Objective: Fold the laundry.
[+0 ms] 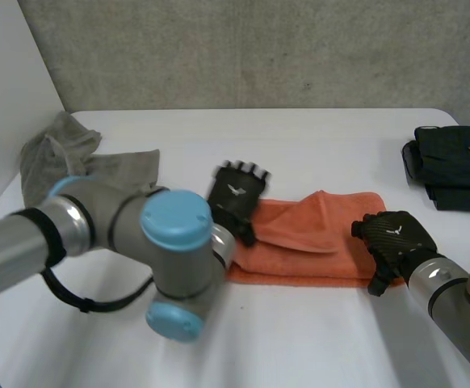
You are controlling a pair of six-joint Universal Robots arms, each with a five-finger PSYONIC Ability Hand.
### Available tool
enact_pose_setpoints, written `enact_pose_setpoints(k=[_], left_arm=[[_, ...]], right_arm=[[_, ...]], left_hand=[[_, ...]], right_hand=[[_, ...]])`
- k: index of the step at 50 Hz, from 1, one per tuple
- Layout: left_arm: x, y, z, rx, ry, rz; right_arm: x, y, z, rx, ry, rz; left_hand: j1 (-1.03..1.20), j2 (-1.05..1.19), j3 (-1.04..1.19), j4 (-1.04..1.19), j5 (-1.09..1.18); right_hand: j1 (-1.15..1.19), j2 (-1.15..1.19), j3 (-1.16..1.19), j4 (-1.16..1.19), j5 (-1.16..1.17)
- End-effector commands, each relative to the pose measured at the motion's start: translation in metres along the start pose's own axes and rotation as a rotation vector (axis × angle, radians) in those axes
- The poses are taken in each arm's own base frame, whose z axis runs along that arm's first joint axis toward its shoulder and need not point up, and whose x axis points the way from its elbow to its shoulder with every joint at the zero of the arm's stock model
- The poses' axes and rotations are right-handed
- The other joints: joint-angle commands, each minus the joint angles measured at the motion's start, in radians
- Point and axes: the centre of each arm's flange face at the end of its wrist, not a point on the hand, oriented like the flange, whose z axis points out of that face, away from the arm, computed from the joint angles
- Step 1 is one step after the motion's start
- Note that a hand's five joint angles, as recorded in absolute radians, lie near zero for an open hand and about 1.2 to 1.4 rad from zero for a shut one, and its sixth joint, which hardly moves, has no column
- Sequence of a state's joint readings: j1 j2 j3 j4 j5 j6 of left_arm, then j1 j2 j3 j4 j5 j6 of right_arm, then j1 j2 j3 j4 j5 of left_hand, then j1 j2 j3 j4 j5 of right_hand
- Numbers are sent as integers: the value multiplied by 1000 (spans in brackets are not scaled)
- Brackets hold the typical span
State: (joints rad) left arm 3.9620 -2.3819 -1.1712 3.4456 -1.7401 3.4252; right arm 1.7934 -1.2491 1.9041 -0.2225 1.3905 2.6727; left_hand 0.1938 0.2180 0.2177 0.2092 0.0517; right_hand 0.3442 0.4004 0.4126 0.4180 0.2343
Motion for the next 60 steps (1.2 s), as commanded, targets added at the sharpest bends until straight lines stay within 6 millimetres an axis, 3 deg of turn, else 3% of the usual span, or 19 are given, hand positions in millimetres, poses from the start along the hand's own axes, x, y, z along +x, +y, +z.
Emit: enact_pose_setpoints(k=[1,4,9,17,32,36,37,41,42,52,60], left_arm=[[-33,-5,6,-13,-125,-8],[-29,-6,2,-15,-109,-12],[-2,-15,-10,23,-4,-4],[23,-15,-16,53,147,3],[32,5,9,58,143,44],[23,8,31,78,69,48],[2,8,43,73,-30,41],[-53,16,58,22,-248,28],[-57,16,58,20,-258,21],[-31,5,26,19,-68,32],[-22,13,13,-20,-40,37]], right_arm=[[0,1,1,-5,2,-9],[0,2,1,-6,2,-9],[-1,3,1,-8,1,-9],[2,5,2,-11,10,-5],[1,4,3,7,18,-11],[1,4,3,6,16,-11],[1,5,3,4,15,-13],[1,6,3,0,17,-9],[2,5,3,5,21,-9],[4,5,5,18,35,-16],[4,6,6,21,42,-31]], left_hand=[[73,48,49,57,40],[52,28,28,37,20],[32,7,8,16,-1],[29,4,5,13,-4],[40,16,16,25,8],[81,57,57,66,49],[87,63,63,72,55],[87,63,63,72,55],[79,54,55,63,46],[34,10,10,19,2],[29,4,5,13,-4]], right_hand=[[161,104,92,87,96],[161,104,92,87,96],[161,104,92,87,96],[172,116,104,98,108],[213,157,145,140,149],[237,181,168,163,172],[249,192,180,175,184],[263,207,195,190,199],[269,213,201,195,205],[381,324,312,307,316],[425,369,356,351,360]])
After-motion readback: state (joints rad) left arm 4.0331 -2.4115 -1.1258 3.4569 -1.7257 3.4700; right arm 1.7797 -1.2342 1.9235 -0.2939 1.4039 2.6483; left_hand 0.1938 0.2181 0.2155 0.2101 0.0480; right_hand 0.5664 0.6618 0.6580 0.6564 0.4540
